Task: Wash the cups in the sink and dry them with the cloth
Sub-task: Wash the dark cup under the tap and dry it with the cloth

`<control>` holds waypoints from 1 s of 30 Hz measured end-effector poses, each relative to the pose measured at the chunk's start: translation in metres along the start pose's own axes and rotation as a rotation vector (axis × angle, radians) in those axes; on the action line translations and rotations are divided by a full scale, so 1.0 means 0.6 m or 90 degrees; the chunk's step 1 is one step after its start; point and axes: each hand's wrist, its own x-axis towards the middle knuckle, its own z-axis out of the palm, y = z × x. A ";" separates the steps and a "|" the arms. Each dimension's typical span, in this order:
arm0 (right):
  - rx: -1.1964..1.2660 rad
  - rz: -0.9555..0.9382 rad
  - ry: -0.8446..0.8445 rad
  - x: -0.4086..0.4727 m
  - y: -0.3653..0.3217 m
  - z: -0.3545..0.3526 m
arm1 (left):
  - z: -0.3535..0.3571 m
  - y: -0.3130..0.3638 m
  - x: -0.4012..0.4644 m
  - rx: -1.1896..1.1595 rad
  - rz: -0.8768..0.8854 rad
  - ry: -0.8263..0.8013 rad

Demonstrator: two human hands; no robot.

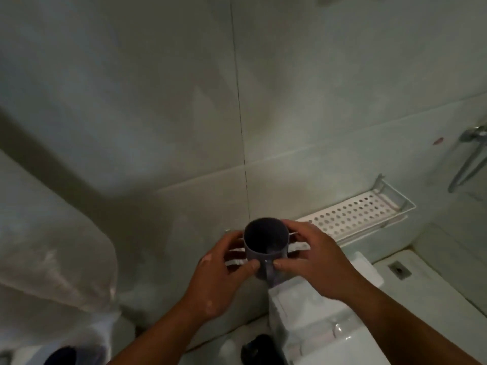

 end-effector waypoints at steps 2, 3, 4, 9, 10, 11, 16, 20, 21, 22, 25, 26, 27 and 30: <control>-0.043 -0.031 -0.010 0.047 -0.002 -0.014 | 0.001 0.009 0.034 0.019 0.001 0.046; -0.061 -0.038 -0.017 0.067 0.000 -0.018 | 0.002 0.009 0.049 0.028 -0.001 0.061; -0.071 -0.039 -0.025 0.086 0.003 -0.019 | 0.003 0.006 0.063 0.039 -0.007 0.072; -0.089 -0.019 -0.083 0.141 0.039 -0.009 | 0.018 -0.039 0.103 0.148 -0.037 0.124; -0.087 -0.016 -0.091 0.146 0.048 -0.004 | 0.020 -0.048 0.106 0.171 -0.045 0.135; -0.085 -0.013 -0.096 0.150 0.055 0.000 | 0.023 -0.056 0.107 0.186 -0.052 0.143; -0.051 -0.002 -0.123 0.161 0.082 0.017 | 0.033 -0.069 0.104 0.218 -0.089 0.157; -0.050 -0.004 -0.127 0.162 0.090 0.025 | 0.039 -0.073 0.102 0.233 -0.096 0.166; -0.047 -0.005 -0.128 0.162 0.091 0.027 | 0.039 -0.074 0.101 0.237 -0.100 0.169; -0.044 -0.006 -0.128 0.162 0.091 0.028 | 0.038 -0.074 0.100 0.242 -0.104 0.170; -0.037 -0.013 -0.132 0.163 0.089 0.031 | 0.035 -0.074 0.098 0.251 -0.111 0.173; -0.033 -0.014 -0.138 0.163 0.088 0.032 | 0.034 -0.074 0.097 0.253 -0.113 0.174; -0.029 -0.014 -0.143 0.163 0.088 0.033 | 0.034 -0.074 0.095 0.254 -0.116 0.175; -0.023 -0.007 -0.146 0.162 0.090 0.036 | 0.034 -0.075 0.092 0.255 -0.123 0.178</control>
